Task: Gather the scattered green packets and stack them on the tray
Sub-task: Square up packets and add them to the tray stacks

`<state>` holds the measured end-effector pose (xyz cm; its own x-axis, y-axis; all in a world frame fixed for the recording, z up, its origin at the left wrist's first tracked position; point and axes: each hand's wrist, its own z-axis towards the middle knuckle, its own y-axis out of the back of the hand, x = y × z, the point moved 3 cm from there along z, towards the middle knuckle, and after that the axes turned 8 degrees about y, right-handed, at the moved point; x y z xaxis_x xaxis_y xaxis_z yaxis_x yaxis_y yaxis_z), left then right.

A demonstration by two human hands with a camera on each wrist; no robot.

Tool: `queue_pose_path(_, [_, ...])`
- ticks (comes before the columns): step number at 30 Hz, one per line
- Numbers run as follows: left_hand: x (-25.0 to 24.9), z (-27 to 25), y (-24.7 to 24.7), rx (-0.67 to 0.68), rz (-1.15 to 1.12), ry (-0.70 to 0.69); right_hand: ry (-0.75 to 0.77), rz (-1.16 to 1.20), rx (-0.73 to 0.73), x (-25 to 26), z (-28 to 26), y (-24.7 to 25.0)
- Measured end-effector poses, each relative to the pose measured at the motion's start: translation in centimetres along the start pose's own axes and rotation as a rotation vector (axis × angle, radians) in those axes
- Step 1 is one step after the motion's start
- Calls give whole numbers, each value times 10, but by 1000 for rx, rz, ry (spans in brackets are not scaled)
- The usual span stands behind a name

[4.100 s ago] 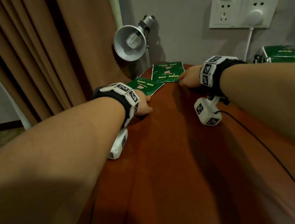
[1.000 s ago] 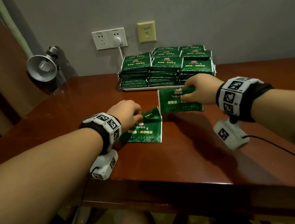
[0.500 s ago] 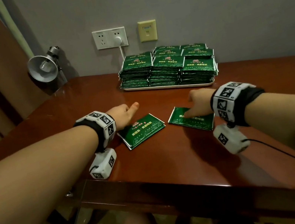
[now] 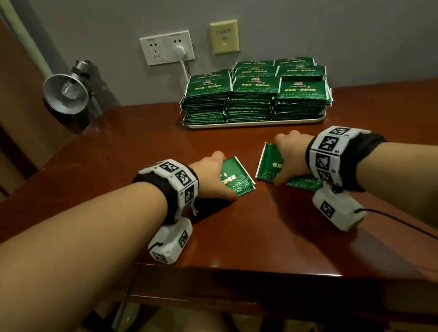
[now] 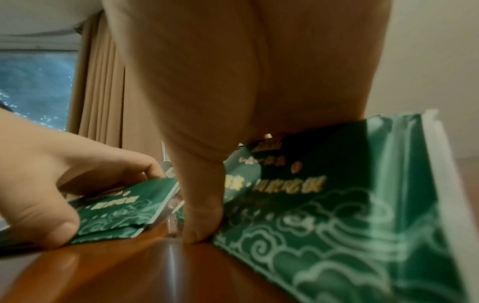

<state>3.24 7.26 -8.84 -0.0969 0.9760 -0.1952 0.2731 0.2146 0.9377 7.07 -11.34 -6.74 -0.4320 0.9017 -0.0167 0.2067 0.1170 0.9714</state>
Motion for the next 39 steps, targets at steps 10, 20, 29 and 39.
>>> queue_pose_path(10, [-3, -12, 15, -140, 95, -44, 110, -14, -35, 2, -19, 1])
queue_pose_path(20, [-7, 5, 115, -354, 168, -39, 177, -76, -230, -18, 1, 66])
queue_pose_path(29, [-5, 101, 208, -365, 195, -41, 144, 45, -369, -42, 95, 163])
queue_pose_path(39, [0, 259, 230, -161, 207, -154, 158, -16, -362, -21, 291, 239])
